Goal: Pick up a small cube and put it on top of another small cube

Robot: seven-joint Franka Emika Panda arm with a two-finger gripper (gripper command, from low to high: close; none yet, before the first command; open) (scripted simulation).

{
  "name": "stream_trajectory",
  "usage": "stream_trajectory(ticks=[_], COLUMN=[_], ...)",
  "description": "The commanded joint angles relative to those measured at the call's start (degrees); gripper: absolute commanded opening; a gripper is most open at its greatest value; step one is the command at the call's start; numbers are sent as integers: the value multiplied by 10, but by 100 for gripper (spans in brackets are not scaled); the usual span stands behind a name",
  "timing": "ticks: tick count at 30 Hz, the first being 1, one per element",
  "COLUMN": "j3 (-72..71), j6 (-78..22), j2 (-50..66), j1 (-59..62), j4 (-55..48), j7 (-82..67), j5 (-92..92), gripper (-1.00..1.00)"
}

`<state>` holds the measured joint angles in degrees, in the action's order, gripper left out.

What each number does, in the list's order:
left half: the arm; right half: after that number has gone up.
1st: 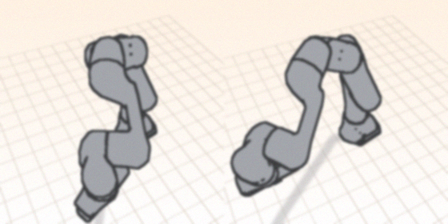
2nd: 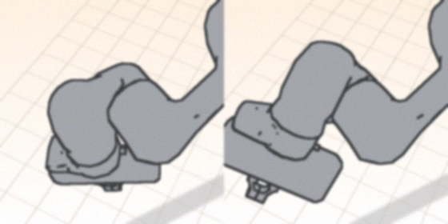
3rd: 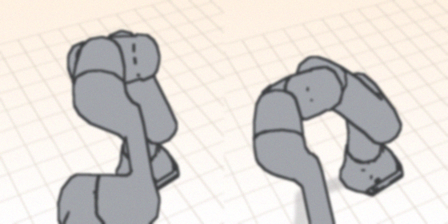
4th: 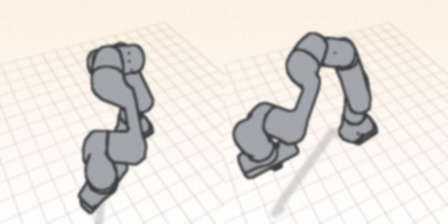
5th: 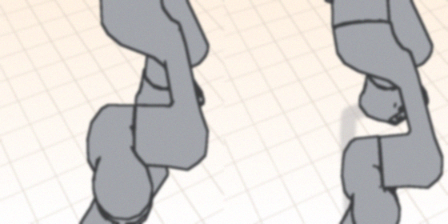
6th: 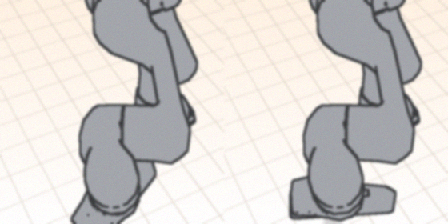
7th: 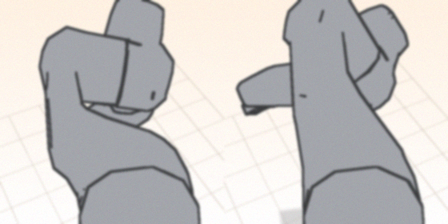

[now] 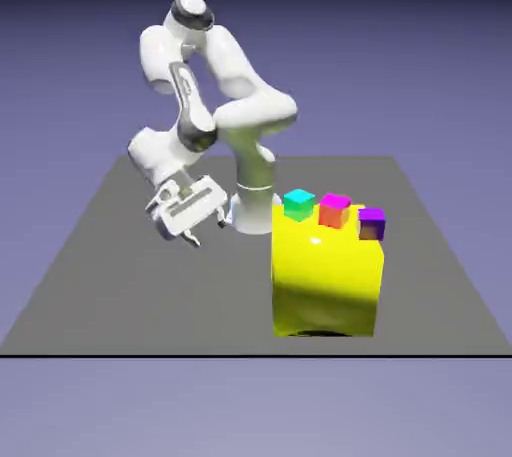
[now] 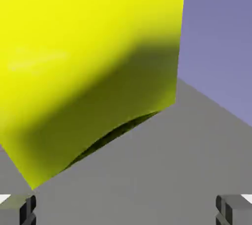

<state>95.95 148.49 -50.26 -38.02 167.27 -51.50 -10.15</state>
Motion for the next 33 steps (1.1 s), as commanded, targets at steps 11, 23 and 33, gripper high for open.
stream_trajectory(ticks=[11, 23, 33], j3=[228, 425, 385], j6=[-61, -11, -63], j2=[-42, -116, -86], j1=[-89, -223, -172], j4=[15, 19, 22], j7=[-224, -355, -353], j5=[-24, -56, -45], gripper=[0, 0, -100])
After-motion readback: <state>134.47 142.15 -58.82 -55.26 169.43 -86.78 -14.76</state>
